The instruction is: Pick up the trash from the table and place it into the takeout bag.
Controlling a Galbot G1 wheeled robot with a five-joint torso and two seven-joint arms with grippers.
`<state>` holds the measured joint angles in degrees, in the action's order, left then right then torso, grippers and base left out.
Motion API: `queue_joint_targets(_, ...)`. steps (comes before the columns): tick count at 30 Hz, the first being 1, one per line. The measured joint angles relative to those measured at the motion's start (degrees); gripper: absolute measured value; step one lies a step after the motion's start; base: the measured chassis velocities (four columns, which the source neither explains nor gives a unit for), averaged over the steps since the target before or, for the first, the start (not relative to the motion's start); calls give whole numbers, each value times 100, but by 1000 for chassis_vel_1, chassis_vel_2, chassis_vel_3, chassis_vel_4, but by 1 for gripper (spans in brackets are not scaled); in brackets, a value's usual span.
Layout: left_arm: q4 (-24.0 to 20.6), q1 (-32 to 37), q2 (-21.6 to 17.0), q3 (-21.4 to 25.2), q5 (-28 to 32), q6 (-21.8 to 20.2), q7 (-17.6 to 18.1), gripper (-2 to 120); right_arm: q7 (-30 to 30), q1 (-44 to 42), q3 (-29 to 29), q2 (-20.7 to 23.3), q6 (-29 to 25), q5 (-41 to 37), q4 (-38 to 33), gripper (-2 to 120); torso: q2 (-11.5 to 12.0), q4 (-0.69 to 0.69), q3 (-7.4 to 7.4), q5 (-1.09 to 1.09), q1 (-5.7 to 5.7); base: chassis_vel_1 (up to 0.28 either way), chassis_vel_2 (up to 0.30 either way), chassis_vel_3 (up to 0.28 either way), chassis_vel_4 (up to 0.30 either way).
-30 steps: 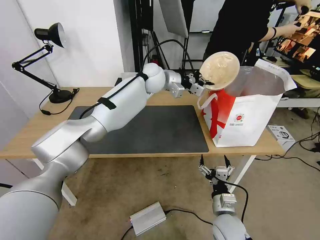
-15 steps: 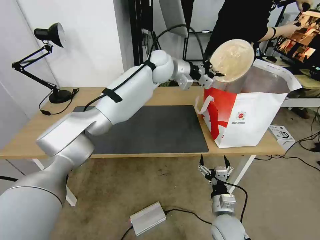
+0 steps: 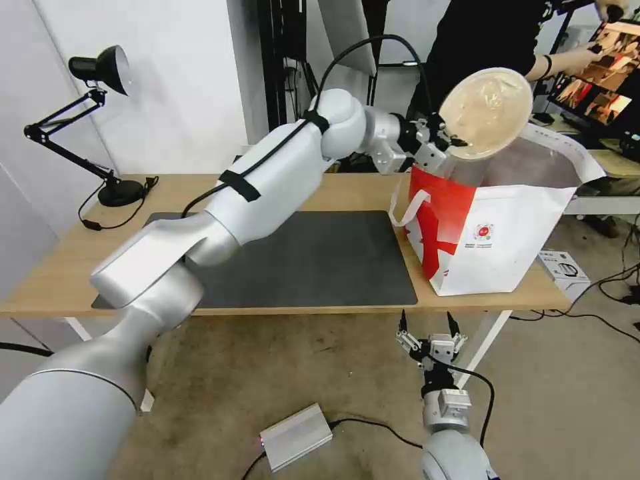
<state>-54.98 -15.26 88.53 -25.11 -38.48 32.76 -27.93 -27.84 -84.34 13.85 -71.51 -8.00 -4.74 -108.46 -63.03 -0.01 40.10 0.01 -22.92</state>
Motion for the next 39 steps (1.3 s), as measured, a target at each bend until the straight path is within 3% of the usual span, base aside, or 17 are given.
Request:
queue_joint_targets(16,635,119,250,-68,-46,233,167,0,-1,-36,-2,-25,-11,29,-20,97,0,1,0,-1,0,0,0,0,0)
queue_joint_targets(32,636,175,214,-272,145,297,204,0,-1,-38,4,-46,-20,39,-26,97,0,1,0,-1,0,0,0,0,0)
queue_joint_targets(39,627,117,224,-435,274,297,347,25,-1,-32,19,-54,-24,39,-34,96,0,1,0,-1,0,0,0,0,0)
